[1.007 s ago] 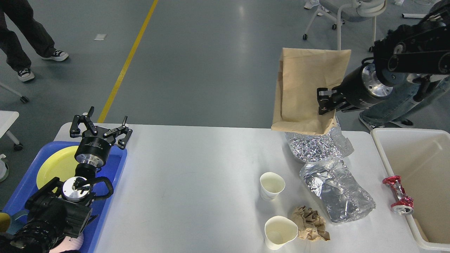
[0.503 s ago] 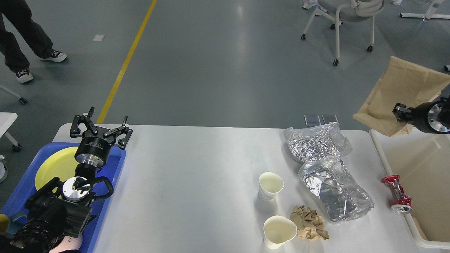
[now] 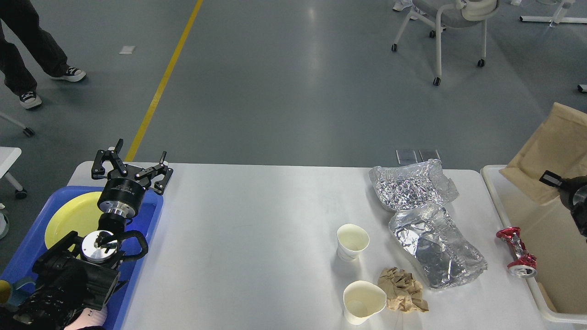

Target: Tidy desktop

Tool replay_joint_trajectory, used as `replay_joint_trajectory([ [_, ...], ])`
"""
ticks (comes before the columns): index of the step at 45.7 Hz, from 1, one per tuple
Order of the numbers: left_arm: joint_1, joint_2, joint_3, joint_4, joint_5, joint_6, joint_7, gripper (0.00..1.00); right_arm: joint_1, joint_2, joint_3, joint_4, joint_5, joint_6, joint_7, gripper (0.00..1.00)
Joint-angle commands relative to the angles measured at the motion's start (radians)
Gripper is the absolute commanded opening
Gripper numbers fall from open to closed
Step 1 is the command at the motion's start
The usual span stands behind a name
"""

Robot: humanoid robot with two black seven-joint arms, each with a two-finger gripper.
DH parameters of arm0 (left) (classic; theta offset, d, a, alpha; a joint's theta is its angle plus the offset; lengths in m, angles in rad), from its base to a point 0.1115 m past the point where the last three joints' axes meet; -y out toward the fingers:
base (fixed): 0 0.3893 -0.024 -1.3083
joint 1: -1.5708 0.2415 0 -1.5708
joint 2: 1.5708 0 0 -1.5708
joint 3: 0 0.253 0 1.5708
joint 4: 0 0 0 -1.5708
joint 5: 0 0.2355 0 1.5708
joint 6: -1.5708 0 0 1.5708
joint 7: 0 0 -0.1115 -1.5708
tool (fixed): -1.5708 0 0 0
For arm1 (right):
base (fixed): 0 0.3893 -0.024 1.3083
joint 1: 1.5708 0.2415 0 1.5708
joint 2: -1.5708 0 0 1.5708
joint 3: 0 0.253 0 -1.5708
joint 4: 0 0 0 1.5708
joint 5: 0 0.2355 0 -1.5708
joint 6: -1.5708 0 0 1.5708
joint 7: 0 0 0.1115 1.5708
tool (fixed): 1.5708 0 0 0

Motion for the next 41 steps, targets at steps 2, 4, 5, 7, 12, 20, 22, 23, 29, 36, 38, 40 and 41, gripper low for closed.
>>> replay_joint_trajectory([
  [2,0.0,0.0,0.0,0.0,0.001,0.0,0.0,1.0,-0.029,0.002,-0.004,-0.002,-0.003,-0.015,-0.008,1.0],
  [4,0.0,0.0,0.0,0.0,0.0,0.0,0.0,1.0,-0.03,0.002,-0.004,-0.002,-0.004,-0.015,-0.008,1.0],
  [5,0.0,0.0,0.0,0.0,0.0,0.0,0.0,1.0,-0.033,0.002,-0.004,-0.002,-0.004,-0.015,-0.009,1.0],
  [7,0.0,0.0,0.0,0.0,0.0,0.0,0.0,1.0,-0.035,0.002,-0.005,-0.002,-0.01,-0.015,-0.014,1.0],
  [12,0.0,0.0,0.0,0.0,0.001,0.0,-0.001,1.0,-0.035,0.002,-0.004,-0.002,-0.007,-0.015,-0.022,1.0],
  [20,0.0,0.0,0.0,0.0,0.001,0.0,0.0,1.0,-0.035,-0.003,-0.002,-0.003,-0.007,-0.015,-0.022,1.0],
  [22,0.0,0.0,0.0,0.0,0.0,0.0,0.0,1.0,-0.035,-0.004,-0.002,-0.004,-0.006,-0.015,-0.023,1.0],
  [23,0.0,0.0,0.0,0.0,0.001,0.0,0.0,1.0,-0.035,-0.006,-0.002,-0.004,-0.001,-0.015,-0.023,1.0],
  [29,0.0,0.0,0.0,0.0,0.0,0.0,0.0,1.0,-0.02,-0.006,-0.002,-0.005,-0.001,-0.015,-0.04,1.0],
  [36,0.0,0.0,0.0,0.0,0.0,0.0,0.0,1.0,0.043,0.002,0.002,-0.007,-0.001,-0.02,-0.04,1.0],
  [38,0.0,0.0,0.0,0.0,0.0,0.0,0.0,1.0,0.072,0.002,0.004,-0.005,-0.001,-0.023,-0.037,1.0],
  [40,0.0,0.0,0.0,0.0,0.001,0.0,0.0,1.0,0.106,0.009,0.004,0.003,-0.001,-0.022,-0.034,1.0],
  [41,0.0,0.0,0.0,0.0,0.0,0.0,0.0,1.0,0.123,0.016,0.005,0.007,0.0,-0.022,-0.034,1.0],
])
